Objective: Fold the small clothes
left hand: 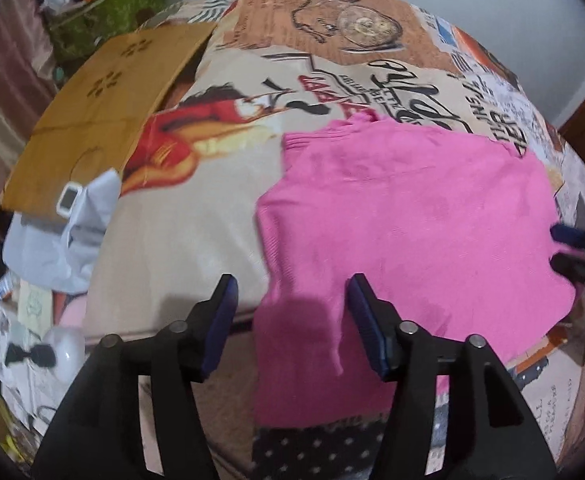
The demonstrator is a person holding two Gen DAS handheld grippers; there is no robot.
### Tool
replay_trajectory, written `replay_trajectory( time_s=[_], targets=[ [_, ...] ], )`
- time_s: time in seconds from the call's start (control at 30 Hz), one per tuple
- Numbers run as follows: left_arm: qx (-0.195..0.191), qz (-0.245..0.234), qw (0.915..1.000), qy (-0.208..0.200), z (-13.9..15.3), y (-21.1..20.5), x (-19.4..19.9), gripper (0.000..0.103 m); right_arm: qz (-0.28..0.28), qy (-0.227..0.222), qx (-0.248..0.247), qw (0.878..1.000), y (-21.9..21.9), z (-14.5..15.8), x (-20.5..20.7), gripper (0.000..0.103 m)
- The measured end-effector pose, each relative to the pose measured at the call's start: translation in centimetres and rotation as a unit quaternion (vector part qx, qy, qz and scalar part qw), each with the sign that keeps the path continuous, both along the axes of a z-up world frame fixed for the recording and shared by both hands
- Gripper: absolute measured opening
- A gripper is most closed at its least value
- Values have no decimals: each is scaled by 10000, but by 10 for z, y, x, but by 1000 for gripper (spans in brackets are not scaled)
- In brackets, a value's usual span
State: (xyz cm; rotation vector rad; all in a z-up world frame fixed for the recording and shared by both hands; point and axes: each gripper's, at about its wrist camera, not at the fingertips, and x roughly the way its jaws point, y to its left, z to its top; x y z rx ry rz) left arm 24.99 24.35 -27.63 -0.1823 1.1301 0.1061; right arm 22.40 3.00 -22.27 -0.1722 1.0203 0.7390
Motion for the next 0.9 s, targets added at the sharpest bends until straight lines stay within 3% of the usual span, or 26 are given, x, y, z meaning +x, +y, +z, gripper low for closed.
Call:
replay_trajectory(
  time_s=[0.23, 0.33, 0.5, 0.63, 0.73, 0.9],
  targets=[
    [40, 381, 9992, -114, 19, 19, -25, 59, -327, -75, -86, 9994, -30, 1, -24, 44],
    [-4, 383, 9985, -385, 43, 15, -41, 59, -475, -142, 0, 9988, -41, 14, -34, 44],
    [101, 259, 9935, -1103, 101, -10, -71, 59, -596, -768, 379, 9945, -46, 62, -56, 44],
    [57, 126, 9809, -1940, 159, -37, -104, 59, -502, -1533, 873, 9830, -43, 117, -88, 44],
    [177, -21, 9657, -2591, 202, -61, -132, 59, -387, -2054, 1222, 9703, -40, 153, -113, 44],
    [576, -80, 9329, -3555, 259, -99, -185, 59, -233, -2816, 1742, 9433, -39, 199, -159, 44]
  ],
)
